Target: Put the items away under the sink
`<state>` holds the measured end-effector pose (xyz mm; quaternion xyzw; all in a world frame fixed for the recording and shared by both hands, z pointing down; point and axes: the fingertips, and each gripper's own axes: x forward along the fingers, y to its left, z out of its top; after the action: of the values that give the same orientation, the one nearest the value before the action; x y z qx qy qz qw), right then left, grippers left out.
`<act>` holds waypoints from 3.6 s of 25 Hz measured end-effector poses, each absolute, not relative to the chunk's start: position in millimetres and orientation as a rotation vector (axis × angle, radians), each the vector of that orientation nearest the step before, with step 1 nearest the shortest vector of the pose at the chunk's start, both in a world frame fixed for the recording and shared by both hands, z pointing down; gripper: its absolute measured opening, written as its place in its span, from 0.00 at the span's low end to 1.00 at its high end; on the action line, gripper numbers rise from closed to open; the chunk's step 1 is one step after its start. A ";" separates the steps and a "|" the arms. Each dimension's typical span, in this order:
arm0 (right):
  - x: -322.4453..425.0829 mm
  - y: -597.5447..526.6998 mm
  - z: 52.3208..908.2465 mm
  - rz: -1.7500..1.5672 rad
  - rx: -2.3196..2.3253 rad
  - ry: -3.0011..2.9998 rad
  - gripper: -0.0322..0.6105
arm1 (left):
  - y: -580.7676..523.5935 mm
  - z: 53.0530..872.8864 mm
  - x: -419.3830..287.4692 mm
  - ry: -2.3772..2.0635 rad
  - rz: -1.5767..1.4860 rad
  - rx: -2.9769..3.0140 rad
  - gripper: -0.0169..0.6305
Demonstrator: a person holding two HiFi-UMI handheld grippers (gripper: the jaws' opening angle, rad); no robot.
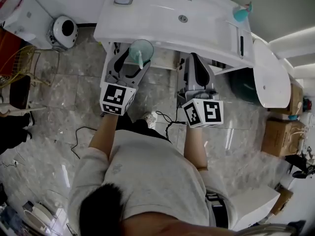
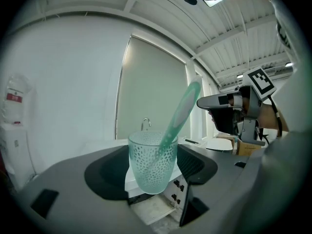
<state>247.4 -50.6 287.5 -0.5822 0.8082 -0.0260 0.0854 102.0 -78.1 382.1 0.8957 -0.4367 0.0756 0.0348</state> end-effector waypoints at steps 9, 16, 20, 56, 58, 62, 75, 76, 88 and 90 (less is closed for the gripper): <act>238.0 -60.2 325.1 -0.131 -1.691 2.480 0.07 | -77.4 417.4 85.4 -1.435 0.258 2.670 0.51; 226.1 -83.2 348.6 -0.127 -1.673 2.526 0.07 | -94.8 441.5 79.0 -1.442 0.293 2.650 0.51; 223.1 -97.5 358.5 -0.130 -1.664 2.544 0.07 | -107.7 450.2 78.6 -1.439 0.283 2.629 0.51; 250.9 -121.5 540.8 -0.209 -1.554 2.693 0.07 | -129.0 628.8 100.8 -1.608 0.252 2.470 0.51; 246.3 -124.7 562.2 -0.214 -1.552 2.689 0.07 | -137.2 647.8 95.7 -1.608 0.244 2.474 0.51; 236.0 -130.7 604.2 -0.209 -1.543 2.687 0.07 | -153.0 686.9 88.7 -1.608 0.228 2.490 0.51; 224.4 -185.3 742.9 -0.143 -1.528 2.683 0.07 | -209.0 828.3 75.4 -1.615 0.206 2.532 0.51; 224.5 -190.0 753.7 -0.137 -1.529 2.685 0.07 | -212.6 839.7 74.4 -1.617 0.210 2.536 0.51; 238.7 -218.5 853.5 -0.156 -1.497 2.644 0.07 | -257.0 949.6 65.8 -1.640 0.223 2.550 0.51; 240.9 -220.0 862.6 -0.153 -1.489 2.632 0.07 | -263.7 964.0 63.1 -1.653 0.241 2.547 0.51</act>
<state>240.9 -220.0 862.6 -0.4911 0.8678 -0.0505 0.0570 63.1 -263.7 964.0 0.8352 -0.5421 0.0790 0.0477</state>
